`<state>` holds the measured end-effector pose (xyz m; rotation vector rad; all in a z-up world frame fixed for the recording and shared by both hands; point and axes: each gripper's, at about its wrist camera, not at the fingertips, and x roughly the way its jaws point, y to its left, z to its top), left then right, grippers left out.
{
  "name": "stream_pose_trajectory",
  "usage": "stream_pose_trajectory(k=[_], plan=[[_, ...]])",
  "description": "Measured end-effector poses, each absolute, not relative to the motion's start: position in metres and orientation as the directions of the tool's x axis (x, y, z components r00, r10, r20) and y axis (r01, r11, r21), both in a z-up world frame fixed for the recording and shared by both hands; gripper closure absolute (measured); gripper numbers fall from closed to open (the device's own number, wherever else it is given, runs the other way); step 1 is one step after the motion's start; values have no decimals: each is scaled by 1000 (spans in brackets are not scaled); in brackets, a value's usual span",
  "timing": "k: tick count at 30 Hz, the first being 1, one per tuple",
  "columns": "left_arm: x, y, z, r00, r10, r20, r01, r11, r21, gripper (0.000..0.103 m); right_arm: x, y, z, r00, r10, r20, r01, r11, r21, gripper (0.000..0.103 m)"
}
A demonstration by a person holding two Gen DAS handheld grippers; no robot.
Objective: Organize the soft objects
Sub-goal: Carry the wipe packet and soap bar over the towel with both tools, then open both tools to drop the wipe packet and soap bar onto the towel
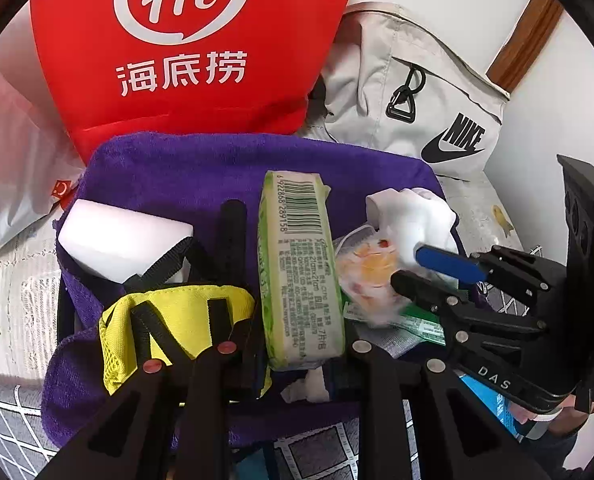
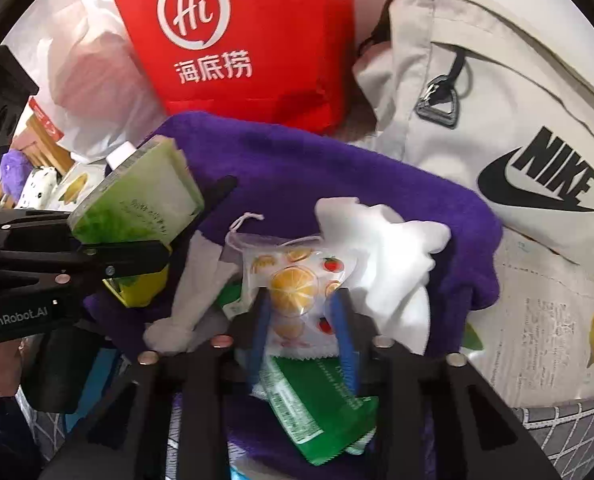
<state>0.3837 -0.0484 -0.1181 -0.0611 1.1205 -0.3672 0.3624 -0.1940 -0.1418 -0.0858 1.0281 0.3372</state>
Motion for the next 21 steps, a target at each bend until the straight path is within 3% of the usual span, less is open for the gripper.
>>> stream_pose_trajectory(k=[5, 7, 9, 12, 21], plan=[[384, -50, -117, 382, -319, -868, 267, 937, -227, 70, 361, -200, -136, 480, 244, -843, -314, 945, 95, 62], [383, -52, -115, 388, -306, -870, 269, 940, -211, 51, 358, -203, -132, 493, 237, -837, -314, 946, 83, 58], [381, -55, -113, 397, -300, -867, 285, 939, -194, 44, 354, -205, -127, 506, 229, -831, -314, 947, 69, 54], [381, -58, -111, 407, -274, -871, 285, 944, -164, 44, 350, -206, -120, 532, 208, -821, -315, 949, 36, 48], [379, -56, -101, 443, -197, -875, 252, 964, -89, 38, 344, -213, -101, 571, 192, -799, -296, 955, 17, 48]])
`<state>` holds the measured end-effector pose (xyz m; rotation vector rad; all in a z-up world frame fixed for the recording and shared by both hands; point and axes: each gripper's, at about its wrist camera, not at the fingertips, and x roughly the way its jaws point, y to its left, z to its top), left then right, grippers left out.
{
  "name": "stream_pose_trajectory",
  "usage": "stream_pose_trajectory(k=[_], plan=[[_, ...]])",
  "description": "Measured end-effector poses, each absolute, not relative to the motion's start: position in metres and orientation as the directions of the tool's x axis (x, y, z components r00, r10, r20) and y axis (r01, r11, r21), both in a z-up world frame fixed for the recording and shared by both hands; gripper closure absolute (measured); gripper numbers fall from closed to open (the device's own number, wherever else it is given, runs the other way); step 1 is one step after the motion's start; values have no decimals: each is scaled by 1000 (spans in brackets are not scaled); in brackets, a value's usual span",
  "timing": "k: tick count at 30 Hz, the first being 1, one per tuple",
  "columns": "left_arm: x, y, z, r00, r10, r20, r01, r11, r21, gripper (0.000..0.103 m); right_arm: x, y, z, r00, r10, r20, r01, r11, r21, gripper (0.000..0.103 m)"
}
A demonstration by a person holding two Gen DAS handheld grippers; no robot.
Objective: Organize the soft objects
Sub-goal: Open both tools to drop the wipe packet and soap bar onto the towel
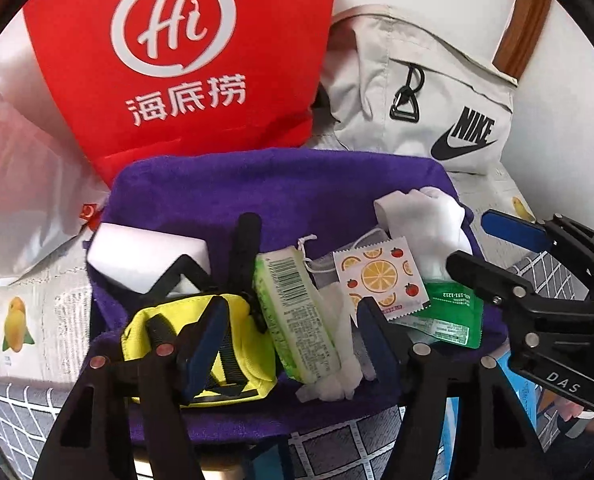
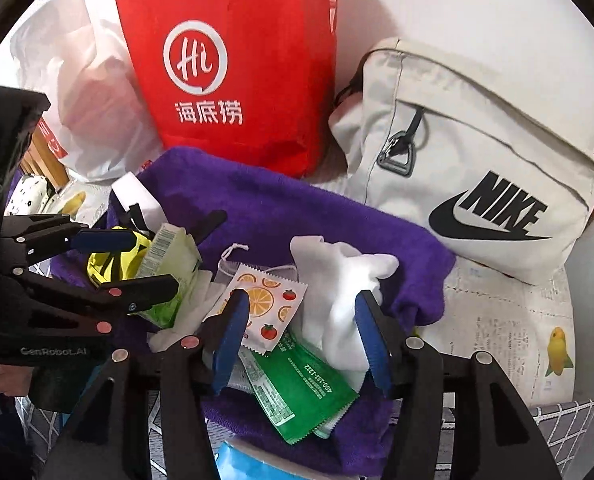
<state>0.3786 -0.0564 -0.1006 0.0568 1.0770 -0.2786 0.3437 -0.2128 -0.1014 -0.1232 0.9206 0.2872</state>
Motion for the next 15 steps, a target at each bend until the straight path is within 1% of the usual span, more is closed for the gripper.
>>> stream_pose_trajectory(k=[2, 4, 6, 8, 10, 11, 13, 15], plan=[[377, -54, -96, 452, -185, -873, 243, 967, -80, 38, 341, -213, -96, 580, 190, -792, -293, 956, 15, 48], [374, -52, -89, 466, -153, -871, 228, 972, -49, 33, 338, -214, -90, 585, 192, -788, -293, 956, 15, 46], [370, -51, -83, 479, -117, -870, 214, 977, -13, 30, 333, -214, -84, 590, 196, -783, -293, 956, 18, 39], [365, -49, -75, 494, -94, -864, 199, 980, 7, 30, 328, -213, -77, 600, 195, -776, -293, 956, 14, 36], [357, -47, -67, 511, -82, -856, 183, 983, 15, 23, 322, -213, -70, 607, 192, -771, -287, 958, 12, 35], [352, -45, -64, 517, -77, -853, 179, 984, 20, 22, 317, -213, -66, 611, 197, -767, -287, 958, 17, 35], [341, -43, -59, 523, -60, -850, 177, 983, 39, 21, 308, -214, -58, 617, 199, -761, -284, 959, 20, 32], [329, -40, -53, 532, -49, -846, 176, 983, 54, 21, 298, -215, -51, 630, 190, -753, -272, 962, 16, 26]])
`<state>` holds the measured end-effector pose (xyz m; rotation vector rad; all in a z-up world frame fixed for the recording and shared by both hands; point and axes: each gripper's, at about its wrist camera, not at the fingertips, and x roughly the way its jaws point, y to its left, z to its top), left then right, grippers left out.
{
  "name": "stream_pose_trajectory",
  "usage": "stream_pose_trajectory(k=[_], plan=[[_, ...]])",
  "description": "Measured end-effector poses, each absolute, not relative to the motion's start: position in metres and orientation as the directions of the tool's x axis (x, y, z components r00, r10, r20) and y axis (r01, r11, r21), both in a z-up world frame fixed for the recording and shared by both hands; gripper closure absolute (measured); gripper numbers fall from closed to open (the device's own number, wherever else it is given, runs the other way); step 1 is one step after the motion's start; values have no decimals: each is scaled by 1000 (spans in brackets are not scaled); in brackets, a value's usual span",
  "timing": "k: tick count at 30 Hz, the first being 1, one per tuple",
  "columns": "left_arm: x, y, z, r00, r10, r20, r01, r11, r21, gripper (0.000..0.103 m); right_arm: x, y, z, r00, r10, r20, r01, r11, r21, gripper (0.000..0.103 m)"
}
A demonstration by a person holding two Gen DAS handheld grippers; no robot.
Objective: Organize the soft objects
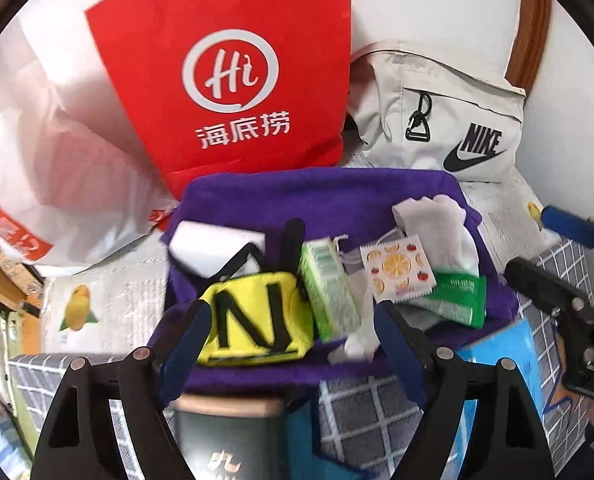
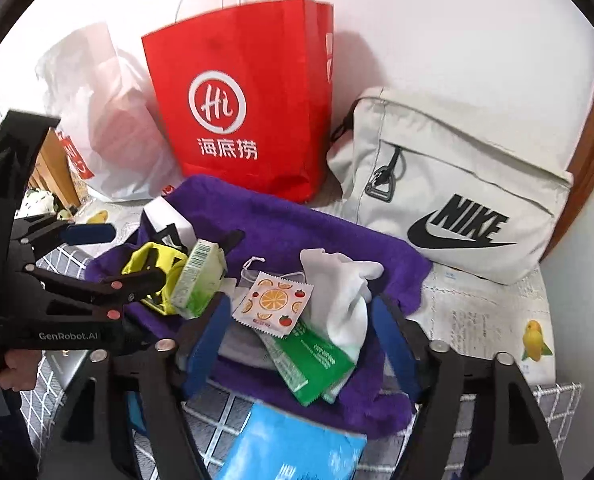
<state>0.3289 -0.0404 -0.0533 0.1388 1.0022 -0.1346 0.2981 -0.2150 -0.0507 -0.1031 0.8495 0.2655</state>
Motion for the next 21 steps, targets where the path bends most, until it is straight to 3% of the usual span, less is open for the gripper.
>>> stream_pose_trajectory(k=[21], plan=[[147, -10, -8, 628, -57, -776, 71, 997, -16, 14, 138, -196, -28, 659, 162, -735, -180, 982, 55, 8]])
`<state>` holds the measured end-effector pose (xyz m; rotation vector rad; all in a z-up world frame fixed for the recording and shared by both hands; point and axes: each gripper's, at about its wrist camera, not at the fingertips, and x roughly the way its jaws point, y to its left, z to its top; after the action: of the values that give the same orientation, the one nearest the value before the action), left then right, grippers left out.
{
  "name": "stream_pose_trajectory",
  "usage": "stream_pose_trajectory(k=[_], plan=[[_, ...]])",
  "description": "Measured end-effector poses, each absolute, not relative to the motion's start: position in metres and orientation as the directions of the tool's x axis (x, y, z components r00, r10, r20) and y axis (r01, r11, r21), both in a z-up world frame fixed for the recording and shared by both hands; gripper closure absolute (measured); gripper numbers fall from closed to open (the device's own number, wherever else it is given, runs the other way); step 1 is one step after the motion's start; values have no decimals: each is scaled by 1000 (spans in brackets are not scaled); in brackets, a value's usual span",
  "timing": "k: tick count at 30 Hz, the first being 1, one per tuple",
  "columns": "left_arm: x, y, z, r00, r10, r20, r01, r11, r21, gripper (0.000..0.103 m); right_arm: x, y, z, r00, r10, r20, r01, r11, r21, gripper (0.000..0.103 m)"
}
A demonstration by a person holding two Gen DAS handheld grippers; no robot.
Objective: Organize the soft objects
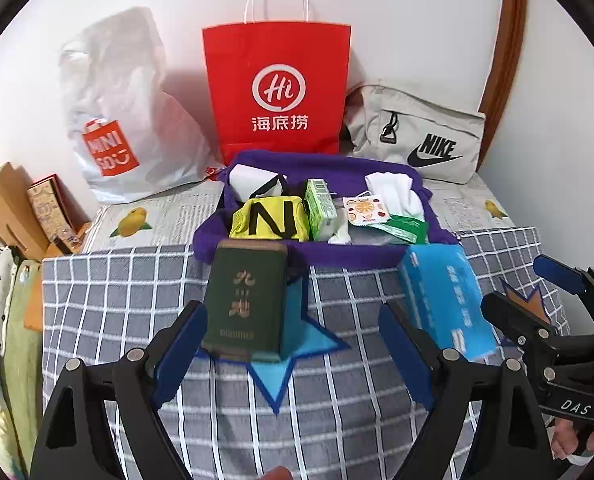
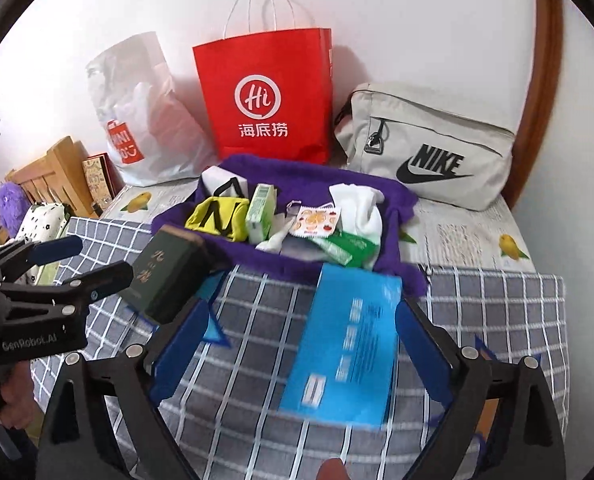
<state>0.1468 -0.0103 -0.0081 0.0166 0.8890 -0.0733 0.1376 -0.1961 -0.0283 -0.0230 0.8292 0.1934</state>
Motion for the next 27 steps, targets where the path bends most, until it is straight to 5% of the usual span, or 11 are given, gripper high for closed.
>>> stream_pose_trajectory(k=[9, 27], plan=[[83, -10, 4, 671, -22, -741, 33, 999, 1, 10, 75, -194, -17, 681, 162, -714, -160, 985, 71, 0], [36, -8, 5, 685, -26, -728, 30, 1000, -7, 10, 23, -185, -11, 713, 153, -685, -160, 986, 53, 0]])
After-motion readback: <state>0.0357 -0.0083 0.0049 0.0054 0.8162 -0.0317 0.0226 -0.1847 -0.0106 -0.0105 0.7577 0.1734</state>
